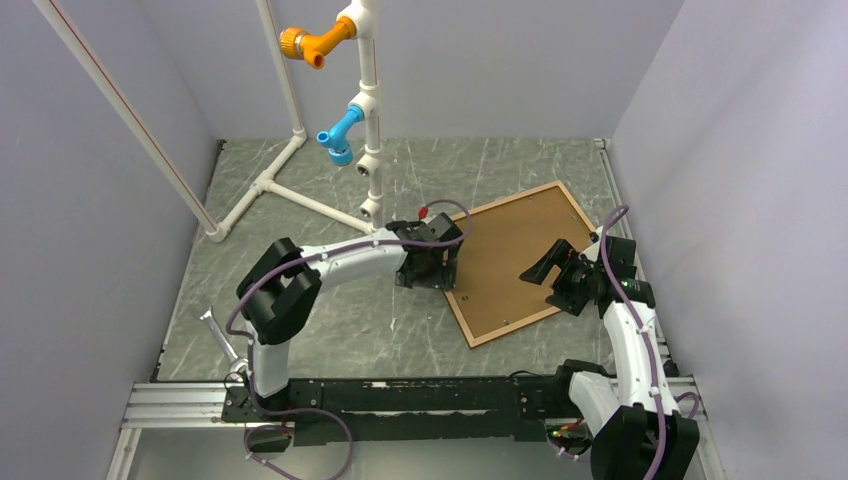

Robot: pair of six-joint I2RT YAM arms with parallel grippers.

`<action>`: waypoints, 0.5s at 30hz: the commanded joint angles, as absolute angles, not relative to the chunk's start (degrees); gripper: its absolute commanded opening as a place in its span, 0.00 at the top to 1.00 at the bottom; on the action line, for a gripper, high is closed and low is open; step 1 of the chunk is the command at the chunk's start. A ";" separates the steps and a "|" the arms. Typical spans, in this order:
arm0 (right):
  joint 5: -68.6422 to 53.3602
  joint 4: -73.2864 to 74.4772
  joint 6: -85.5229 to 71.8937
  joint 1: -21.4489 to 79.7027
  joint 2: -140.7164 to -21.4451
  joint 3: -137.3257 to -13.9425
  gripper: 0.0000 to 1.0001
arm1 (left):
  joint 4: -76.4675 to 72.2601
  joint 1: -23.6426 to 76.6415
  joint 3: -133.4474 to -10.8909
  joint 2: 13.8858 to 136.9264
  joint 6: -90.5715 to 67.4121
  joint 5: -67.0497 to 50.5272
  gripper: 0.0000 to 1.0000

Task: Put the photo into the frame
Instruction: Adjust the photo frame at the center of the board.

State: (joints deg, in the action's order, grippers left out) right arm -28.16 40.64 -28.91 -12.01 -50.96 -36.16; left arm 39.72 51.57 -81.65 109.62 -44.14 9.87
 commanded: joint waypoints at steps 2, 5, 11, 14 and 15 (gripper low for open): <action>-28.98 40.38 -28.49 -11.84 -49.52 -36.83 0.06 | 33.37 55.49 -77.83 106.83 -54.25 4.65 0.14; -28.84 40.67 -28.23 -11.85 -49.08 -36.74 0.06 | 31.74 56.93 -77.15 108.13 -55.70 4.01 0.16; -29.18 40.77 -28.26 -11.89 -49.31 -37.04 0.06 | 33.06 58.31 -79.49 112.13 -55.04 3.93 0.27; -29.20 40.66 -28.22 -11.85 -49.46 -37.36 0.06 | 34.11 58.37 -79.38 112.98 -54.61 4.91 0.35; -29.28 40.69 -28.26 -11.86 -49.51 -37.43 0.06 | 34.56 58.41 -79.28 113.27 -54.47 5.32 0.38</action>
